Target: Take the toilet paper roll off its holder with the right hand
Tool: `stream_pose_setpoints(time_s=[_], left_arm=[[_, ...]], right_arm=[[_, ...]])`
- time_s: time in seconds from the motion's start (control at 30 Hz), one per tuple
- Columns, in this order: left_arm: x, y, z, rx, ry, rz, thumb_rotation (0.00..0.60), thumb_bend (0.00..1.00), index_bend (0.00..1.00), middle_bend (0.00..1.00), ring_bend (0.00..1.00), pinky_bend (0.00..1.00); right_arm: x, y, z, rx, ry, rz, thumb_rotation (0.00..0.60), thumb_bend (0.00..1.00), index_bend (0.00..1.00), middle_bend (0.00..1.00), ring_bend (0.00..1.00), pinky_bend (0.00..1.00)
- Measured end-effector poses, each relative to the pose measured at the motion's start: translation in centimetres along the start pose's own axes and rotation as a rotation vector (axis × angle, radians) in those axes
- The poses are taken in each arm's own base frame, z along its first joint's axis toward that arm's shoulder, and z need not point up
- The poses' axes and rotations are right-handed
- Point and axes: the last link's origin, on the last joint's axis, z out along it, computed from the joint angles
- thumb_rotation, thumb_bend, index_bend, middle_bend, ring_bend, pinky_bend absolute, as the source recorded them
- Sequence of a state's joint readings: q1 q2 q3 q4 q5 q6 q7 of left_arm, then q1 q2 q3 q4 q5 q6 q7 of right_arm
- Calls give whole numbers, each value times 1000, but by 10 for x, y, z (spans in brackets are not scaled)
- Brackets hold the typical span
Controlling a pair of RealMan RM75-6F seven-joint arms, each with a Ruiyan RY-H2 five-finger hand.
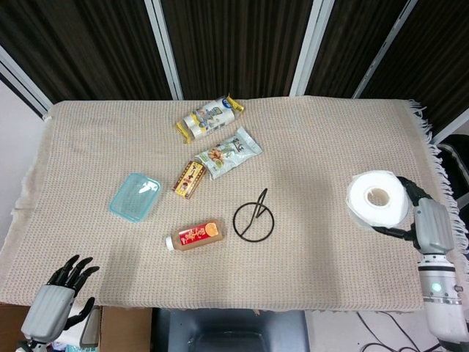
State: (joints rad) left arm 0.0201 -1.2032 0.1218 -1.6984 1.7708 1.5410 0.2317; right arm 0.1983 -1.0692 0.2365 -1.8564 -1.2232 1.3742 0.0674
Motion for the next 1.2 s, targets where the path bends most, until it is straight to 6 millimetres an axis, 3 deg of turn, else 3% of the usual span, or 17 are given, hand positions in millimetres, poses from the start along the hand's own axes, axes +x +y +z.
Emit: stream_pose_setpoints(time_s=[0.07,0.3,0.53,0.67,0.77,1.03,1.2], left_arm=[[0,0,0,2,3,0,600,395,231,131,58,247],[0,-2,2,7,2,3,600,394,231,130,58,247],[0,-3,1,12,4,3,600,395,231,130,58,247],[0,-2,1,11,2,2,600,396,231,131,58,246],[0,-2,1,11,2,3,600,396,231,131,59,247],[0,-3,3,20,3,9,600,396,231,129,58,246],[3,-2,6,19,10,21,600,395,232,129,58,246]], right_arm=[[-8,15,-1,-9,-32,-12,600,120,632,510,317,292],[-46,58,-3,-42,-170,10,600,120,506,377,193,178],[-67,70,-6,-27,-259,37,600,120,246,170,36,22],[-61,70,-6,-17,-266,32,600,120,66,68,0,0],[-53,69,-6,-11,-270,20,600,120,5,16,0,0],[-16,56,-10,-20,-248,34,600,119,0,0,0,0],[2,53,-16,-23,-197,-113,600,119,0,0,0,0]])
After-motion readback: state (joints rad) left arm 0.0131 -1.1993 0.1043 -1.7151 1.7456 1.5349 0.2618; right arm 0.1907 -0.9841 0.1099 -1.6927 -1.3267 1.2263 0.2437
